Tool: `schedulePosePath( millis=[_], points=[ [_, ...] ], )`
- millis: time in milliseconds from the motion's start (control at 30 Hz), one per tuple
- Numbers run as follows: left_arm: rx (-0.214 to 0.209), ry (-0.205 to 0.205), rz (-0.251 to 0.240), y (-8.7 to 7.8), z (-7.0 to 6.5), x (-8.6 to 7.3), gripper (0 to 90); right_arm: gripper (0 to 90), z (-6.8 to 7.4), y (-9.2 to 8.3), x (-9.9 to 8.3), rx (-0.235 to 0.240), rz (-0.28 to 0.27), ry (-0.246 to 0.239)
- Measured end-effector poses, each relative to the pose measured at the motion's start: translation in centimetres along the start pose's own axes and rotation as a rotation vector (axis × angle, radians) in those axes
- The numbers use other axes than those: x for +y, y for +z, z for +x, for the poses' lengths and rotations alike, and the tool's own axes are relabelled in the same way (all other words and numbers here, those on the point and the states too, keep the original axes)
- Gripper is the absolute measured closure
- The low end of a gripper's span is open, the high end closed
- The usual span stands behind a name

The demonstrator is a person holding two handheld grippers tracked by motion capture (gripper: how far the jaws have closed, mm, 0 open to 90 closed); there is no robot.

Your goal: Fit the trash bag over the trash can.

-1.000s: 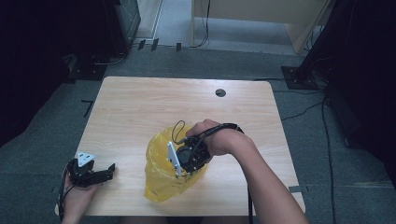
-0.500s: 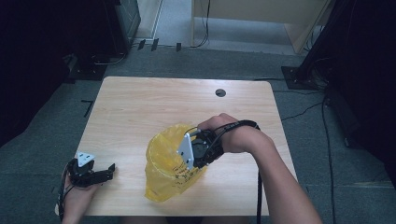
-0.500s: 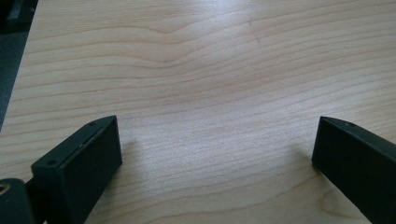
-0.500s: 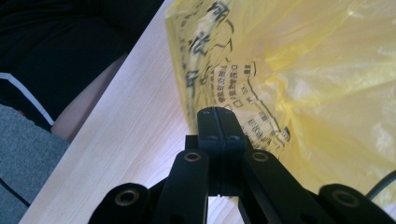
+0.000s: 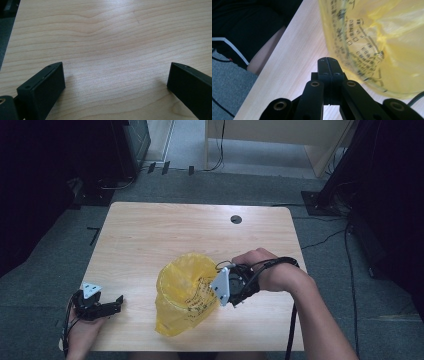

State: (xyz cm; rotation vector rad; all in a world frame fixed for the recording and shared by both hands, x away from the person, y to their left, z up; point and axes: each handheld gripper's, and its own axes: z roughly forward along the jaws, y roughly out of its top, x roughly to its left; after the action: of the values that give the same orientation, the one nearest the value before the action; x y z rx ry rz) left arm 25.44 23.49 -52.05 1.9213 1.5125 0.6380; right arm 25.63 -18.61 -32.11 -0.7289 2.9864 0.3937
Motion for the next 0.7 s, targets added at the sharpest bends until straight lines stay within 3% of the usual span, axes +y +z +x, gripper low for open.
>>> schedulePosePath(
  millis=[300,367,467,500,533,567,600,633,667,700],
  points=[
    [0.0,0.0,-0.001,0.0,0.0,0.0,1.0,90.0,2.1,0.7,-2.8,-0.033,-0.067,0.081],
    [0.0,0.001,-0.001,0.0,0.0,0.0,0.9,81.6,2.7,1.2,-3.5,-0.036,-0.094,0.098],
    [0.0,0.0,-0.002,0.0,0.0,0.0,0.9,76.1,3.3,1.8,-4.1,-0.042,-0.116,0.122],
    [0.0,0.0,-0.002,0.0,0.0,0.0,1.0,66.7,3.8,2.3,-4.6,-0.071,-0.137,0.172],
    [0.0,0.0,-0.002,0.0,0.0,0.0,1.0,66.7,3.8,2.3,-4.6,-0.071,-0.137,0.172],
    [0.0,-0.001,-0.002,0.0,0.0,0.0,1.0,59.4,4.1,2.7,-5.2,-0.097,-0.176,0.217],
    [0.0,-0.001,-0.002,0.0,0.0,0.0,1.0,59.4,4.1,2.7,-5.2,-0.097,-0.176,0.217],
    [0.0,-0.001,-0.002,0.0,0.0,0.0,1.0,51.0,4.6,3.2,-5.9,-0.11,-0.231,0.285],
    [0.0,-0.001,-0.002,0.0,0.0,0.0,0.9,51.0,4.6,3.2,-5.9,-0.11,-0.231,0.285],
    [0.0,-0.001,-0.002,0.0,0.0,0.0,1.0,41.5,4.9,3.6,-6.4,-0.12,-0.265,0.348]
  ],
)
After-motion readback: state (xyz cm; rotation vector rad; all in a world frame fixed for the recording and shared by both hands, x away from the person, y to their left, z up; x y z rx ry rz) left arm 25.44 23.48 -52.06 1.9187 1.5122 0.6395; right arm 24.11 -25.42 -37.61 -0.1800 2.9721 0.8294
